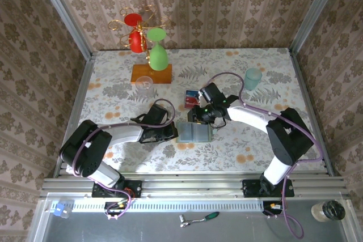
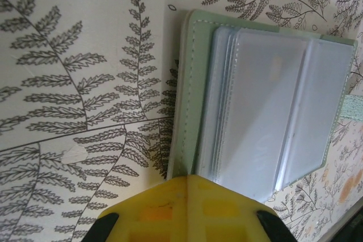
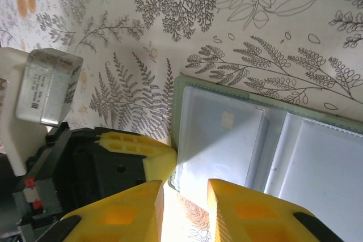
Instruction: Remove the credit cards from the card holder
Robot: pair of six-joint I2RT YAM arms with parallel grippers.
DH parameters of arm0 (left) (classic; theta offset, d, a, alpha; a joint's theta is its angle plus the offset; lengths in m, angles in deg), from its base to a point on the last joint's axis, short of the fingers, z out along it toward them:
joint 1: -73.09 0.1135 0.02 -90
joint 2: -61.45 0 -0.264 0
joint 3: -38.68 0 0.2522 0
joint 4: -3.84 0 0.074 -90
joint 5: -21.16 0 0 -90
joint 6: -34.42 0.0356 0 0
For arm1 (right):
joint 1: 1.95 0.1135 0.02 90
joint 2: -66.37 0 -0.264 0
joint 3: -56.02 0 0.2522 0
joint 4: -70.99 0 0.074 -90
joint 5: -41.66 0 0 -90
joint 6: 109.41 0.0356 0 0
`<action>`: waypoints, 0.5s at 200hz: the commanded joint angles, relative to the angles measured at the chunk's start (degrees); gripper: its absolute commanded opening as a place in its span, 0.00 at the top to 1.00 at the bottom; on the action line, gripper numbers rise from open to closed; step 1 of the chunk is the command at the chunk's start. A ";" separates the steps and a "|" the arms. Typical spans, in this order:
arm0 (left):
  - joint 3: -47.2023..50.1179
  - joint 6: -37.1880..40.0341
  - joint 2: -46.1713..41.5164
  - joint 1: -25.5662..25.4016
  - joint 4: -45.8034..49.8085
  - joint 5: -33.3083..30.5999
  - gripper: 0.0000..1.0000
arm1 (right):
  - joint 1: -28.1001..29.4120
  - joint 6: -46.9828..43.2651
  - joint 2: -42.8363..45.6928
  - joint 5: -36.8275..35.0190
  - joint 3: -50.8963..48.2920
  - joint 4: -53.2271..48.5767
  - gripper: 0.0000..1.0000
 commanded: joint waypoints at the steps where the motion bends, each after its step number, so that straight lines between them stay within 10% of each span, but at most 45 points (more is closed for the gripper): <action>1: -1.17 0.04 0.89 -0.21 0.14 -0.33 1.00 | 0.59 1.60 -1.94 1.07 0.48 0.50 0.73; 100: 2.09 -0.93 0.75 -0.22 -1.61 0.22 1.00 | 2.93 4.54 -5.37 0.12 -0.13 1.32 0.70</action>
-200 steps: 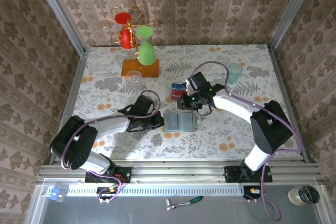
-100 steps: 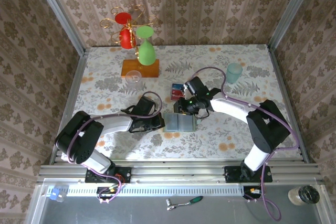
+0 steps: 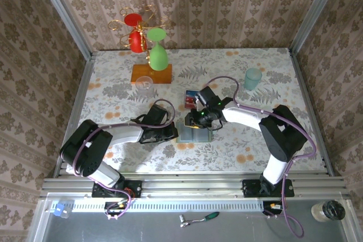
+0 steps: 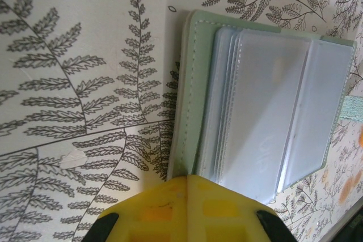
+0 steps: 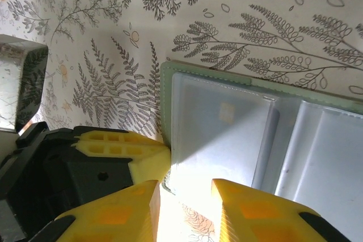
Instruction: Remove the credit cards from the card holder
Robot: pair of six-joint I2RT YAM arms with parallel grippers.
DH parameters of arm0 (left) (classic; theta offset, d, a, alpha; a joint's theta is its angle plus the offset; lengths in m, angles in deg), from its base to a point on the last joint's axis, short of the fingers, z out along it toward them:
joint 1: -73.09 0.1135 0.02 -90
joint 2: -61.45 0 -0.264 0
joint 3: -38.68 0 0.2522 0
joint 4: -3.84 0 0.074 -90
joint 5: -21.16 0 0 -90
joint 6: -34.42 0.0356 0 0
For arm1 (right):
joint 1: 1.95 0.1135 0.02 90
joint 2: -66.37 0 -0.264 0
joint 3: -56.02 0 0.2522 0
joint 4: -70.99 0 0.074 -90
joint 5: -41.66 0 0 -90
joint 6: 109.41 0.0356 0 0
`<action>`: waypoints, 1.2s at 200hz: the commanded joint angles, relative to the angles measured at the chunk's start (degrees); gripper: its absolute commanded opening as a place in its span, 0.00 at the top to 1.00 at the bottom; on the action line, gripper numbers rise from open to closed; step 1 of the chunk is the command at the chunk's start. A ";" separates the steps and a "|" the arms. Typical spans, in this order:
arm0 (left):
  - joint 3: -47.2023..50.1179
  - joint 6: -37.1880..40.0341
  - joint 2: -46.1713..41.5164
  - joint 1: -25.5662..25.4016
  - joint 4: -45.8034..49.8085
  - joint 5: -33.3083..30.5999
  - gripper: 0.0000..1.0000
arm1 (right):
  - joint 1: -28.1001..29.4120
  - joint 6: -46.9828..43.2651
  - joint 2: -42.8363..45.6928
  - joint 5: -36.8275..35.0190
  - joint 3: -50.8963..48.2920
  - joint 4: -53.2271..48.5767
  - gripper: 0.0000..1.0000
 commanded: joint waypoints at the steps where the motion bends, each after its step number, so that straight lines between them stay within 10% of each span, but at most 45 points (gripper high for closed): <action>1: 1.28 -0.82 0.53 -0.21 0.15 0.02 1.00 | 0.95 1.51 -1.98 0.13 -0.10 0.36 0.70; 240: 1.45 -1.08 0.57 -0.13 0.85 -0.12 1.00 | 2.29 1.39 -4.01 -6.99 0.76 -6.04 0.70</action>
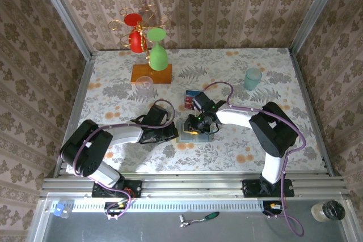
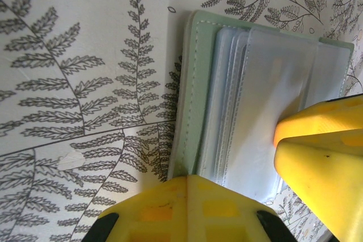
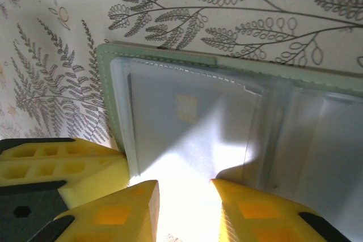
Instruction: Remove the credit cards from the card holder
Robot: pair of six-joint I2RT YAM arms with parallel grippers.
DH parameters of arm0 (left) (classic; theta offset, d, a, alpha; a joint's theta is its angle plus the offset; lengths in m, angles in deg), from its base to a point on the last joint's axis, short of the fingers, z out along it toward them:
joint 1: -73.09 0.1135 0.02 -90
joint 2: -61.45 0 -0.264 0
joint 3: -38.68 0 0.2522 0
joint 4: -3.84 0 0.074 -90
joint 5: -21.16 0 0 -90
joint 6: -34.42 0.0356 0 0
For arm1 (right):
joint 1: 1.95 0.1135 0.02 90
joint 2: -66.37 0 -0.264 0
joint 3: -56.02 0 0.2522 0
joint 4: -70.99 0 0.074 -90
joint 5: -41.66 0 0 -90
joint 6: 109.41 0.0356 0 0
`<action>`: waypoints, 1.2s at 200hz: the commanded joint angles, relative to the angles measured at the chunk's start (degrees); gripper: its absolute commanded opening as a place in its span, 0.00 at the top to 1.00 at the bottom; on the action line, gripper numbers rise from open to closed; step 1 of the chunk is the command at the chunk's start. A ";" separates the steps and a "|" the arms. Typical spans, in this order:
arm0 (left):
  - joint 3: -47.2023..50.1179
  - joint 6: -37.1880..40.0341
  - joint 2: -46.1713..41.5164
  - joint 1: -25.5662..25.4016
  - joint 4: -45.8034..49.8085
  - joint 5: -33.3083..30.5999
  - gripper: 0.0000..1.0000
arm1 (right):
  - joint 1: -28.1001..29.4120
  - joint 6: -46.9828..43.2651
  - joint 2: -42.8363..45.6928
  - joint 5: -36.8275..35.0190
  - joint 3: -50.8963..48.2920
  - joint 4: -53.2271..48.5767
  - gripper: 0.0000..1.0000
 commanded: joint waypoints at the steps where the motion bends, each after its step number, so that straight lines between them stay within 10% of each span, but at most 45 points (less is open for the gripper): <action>1: 1.02 -0.31 0.54 -0.16 1.90 -0.25 1.00 | 0.37 -1.09 0.85 -4.39 0.74 -5.29 0.70; 240: -5.09 -0.80 -4.41 0.97 4.46 2.07 0.95 | -0.60 -3.53 3.47 -0.56 -3.14 -1.51 0.70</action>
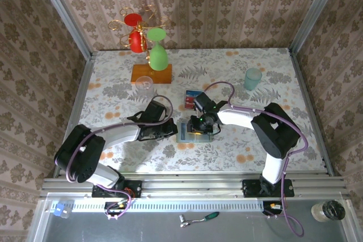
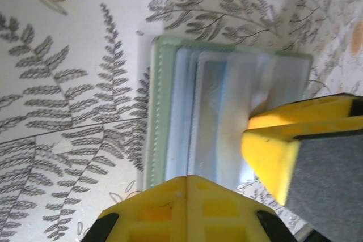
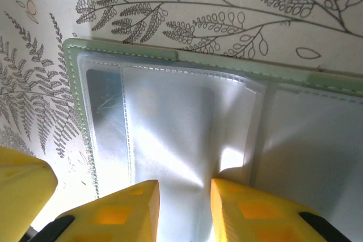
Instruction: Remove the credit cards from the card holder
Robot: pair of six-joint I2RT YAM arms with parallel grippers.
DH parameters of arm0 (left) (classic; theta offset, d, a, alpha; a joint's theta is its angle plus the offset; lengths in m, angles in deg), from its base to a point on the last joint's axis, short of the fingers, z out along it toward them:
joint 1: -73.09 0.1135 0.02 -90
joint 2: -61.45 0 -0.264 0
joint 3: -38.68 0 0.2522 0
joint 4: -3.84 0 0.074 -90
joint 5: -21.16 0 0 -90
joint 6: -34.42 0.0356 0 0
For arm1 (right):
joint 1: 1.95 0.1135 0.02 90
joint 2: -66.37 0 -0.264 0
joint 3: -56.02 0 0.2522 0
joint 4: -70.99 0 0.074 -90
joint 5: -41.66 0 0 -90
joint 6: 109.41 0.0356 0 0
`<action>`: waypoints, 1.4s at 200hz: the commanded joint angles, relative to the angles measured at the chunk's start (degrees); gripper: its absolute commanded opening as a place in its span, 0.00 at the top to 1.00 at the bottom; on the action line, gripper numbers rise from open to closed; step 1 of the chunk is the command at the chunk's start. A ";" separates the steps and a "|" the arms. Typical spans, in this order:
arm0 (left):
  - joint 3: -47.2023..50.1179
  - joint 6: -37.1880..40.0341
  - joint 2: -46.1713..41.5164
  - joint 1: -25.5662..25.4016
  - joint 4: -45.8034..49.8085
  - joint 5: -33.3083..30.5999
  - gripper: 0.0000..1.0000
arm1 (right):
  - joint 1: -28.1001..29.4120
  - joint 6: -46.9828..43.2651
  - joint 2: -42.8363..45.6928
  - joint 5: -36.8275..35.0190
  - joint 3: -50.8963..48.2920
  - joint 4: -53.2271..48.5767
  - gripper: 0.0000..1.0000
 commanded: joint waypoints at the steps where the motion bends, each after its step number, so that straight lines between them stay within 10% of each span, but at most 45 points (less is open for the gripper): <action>1: -1.70 -1.11 -0.21 0.13 -1.84 1.94 0.95 | -0.47 -0.76 1.98 1.94 -1.98 0.71 0.70; 280: -3.04 -6.49 10.15 -2.64 -13.35 5.48 0.69 | -9.32 -0.78 3.98 17.75 -15.54 20.29 0.78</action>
